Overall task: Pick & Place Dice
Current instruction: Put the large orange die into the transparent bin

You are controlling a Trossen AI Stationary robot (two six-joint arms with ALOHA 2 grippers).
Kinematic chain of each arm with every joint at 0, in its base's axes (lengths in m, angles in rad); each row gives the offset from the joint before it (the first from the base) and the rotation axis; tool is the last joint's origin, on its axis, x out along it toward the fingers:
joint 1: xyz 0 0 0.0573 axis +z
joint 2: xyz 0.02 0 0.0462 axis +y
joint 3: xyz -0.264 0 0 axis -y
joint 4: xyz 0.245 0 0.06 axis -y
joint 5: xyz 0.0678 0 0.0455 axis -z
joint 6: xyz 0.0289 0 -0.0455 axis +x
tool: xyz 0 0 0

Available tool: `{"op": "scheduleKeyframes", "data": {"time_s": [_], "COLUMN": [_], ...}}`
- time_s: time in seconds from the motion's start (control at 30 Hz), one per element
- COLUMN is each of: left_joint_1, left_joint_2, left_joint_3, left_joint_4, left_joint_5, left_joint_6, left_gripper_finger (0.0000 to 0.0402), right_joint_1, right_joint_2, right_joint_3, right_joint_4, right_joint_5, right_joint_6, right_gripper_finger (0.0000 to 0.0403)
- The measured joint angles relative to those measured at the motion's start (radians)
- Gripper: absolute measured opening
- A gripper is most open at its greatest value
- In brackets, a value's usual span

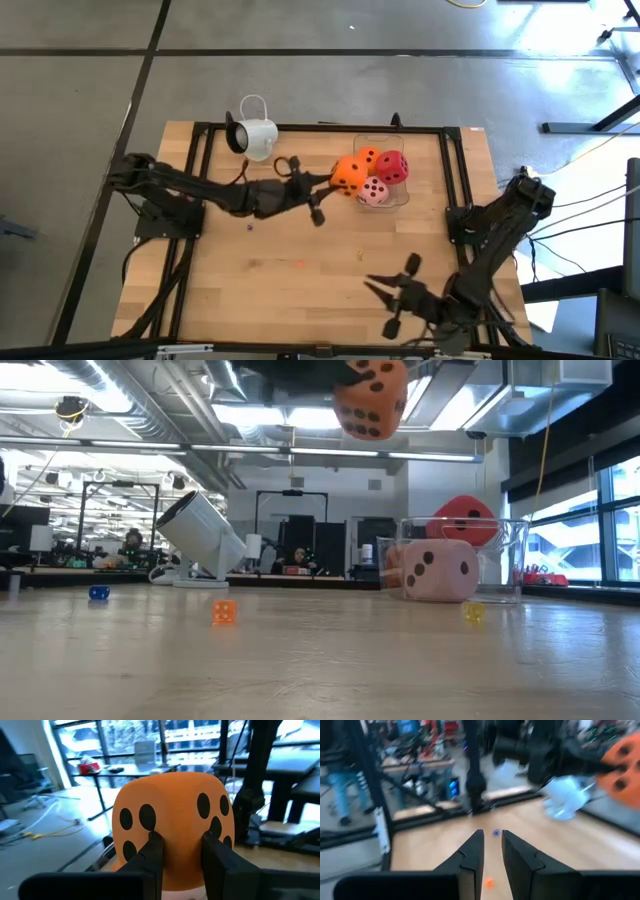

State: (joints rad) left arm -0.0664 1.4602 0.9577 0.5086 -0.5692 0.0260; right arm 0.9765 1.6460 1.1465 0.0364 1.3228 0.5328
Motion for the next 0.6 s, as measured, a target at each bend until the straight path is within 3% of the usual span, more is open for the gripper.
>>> {"op": "scheduleKeyframes", "data": {"time_s": [0.17,0.6], "left_joint_1": [0.107,0.216], "left_joint_2": [0.112,0.411], "left_joint_3": [0.0,0.0], "left_joint_4": [0.156,0.518], "left_joint_5": [0.12,0.306], "left_joint_6": [-0.003,-0.13], "left_gripper_finger": [0.0075,0.0074], "right_joint_1": [0.055,0.062], "right_joint_2": [-0.068,-0.11], "right_joint_3": [0.0,0.0], "right_joint_4": [-0.007,-0.008], "right_joint_5": [0.136,0.166], "right_joint_6": [-0.049,-0.126], "right_gripper_finger": [0.007,0.007]}}
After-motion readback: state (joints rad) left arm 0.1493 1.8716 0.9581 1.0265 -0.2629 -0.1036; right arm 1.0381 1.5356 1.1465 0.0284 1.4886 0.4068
